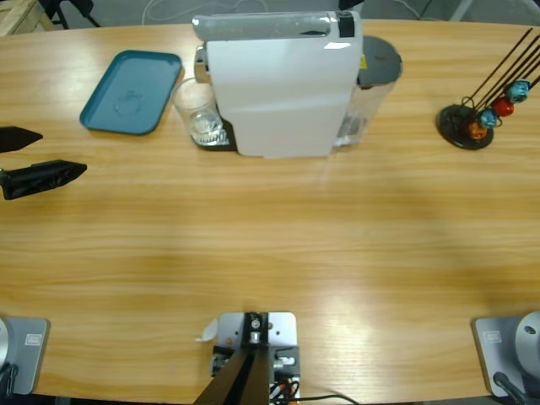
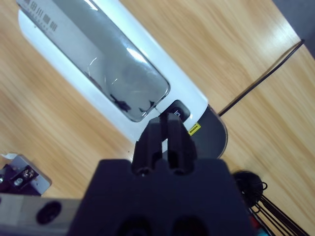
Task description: Pour coffee
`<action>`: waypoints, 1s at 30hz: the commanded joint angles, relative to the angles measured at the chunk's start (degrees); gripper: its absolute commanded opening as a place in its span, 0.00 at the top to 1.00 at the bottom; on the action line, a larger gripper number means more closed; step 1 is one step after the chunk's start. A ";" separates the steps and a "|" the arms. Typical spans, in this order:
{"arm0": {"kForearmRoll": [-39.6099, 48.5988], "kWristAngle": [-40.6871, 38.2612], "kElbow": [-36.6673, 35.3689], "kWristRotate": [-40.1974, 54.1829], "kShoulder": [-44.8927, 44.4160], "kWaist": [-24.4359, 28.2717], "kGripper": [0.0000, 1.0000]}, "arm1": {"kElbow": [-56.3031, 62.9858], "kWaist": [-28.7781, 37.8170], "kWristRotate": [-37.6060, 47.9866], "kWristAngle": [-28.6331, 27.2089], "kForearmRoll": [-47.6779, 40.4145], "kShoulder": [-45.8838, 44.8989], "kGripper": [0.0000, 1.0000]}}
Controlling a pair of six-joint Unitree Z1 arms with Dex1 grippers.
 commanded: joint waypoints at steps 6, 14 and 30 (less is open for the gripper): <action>-0.66 0.43 1.90 -0.59 -0.07 -0.34 0.01 | -1.62 0.49 -0.74 -3.21 1.97 4.22 1.00; -0.69 0.38 1.86 -0.59 -0.07 -0.34 0.01 | -1.49 0.49 -0.74 -2.80 1.88 5.27 1.00; -0.73 0.38 1.95 -0.59 -0.16 -0.34 0.01 | 3.99 0.49 -0.21 -2.61 -0.39 4.01 1.00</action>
